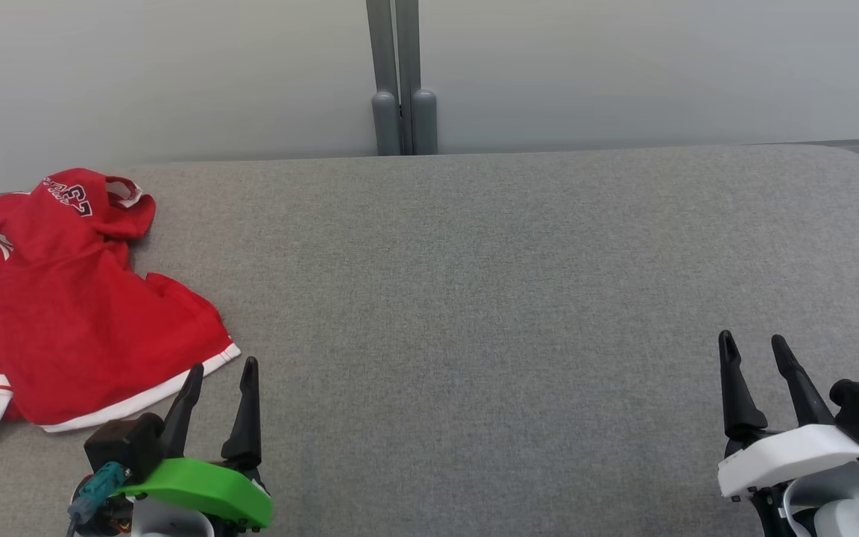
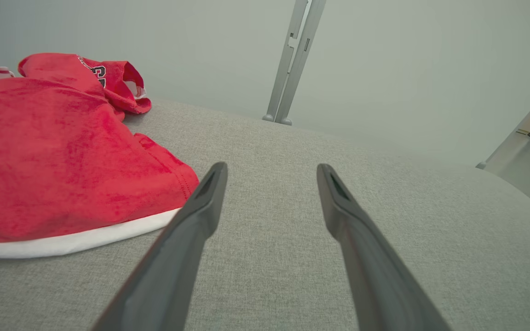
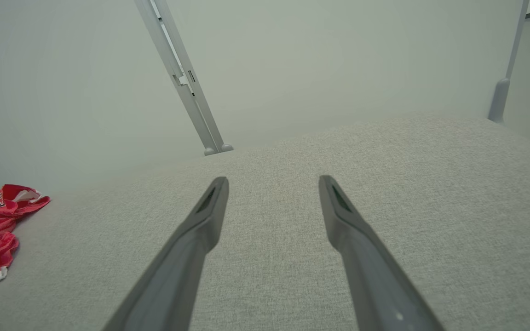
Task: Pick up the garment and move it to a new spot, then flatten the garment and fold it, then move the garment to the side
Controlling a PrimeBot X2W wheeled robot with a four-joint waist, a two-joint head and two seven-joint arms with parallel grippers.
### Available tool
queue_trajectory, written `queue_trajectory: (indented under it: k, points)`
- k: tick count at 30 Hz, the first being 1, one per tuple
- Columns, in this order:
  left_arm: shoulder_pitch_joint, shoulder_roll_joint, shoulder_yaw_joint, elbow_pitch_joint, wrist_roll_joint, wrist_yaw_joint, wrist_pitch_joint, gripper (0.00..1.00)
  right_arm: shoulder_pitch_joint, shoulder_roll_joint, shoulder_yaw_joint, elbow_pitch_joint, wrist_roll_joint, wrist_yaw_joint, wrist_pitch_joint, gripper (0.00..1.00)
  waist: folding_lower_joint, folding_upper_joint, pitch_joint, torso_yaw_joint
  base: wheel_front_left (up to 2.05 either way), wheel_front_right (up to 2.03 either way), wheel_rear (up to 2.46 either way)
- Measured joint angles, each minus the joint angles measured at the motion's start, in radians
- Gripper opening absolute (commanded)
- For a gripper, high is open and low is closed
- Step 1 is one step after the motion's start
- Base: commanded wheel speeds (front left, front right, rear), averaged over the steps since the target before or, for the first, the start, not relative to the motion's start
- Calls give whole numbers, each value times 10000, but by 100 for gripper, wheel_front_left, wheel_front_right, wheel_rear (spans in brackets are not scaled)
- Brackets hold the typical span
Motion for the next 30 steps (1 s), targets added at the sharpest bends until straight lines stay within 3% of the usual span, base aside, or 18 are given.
queue_trajectory:
  k: [30]
  points:
    - [71,-10,228,662,2357,-104,-642,100,237,-102,92,199,-2017,0,-662,100,0,0,11,5,0,0,0]
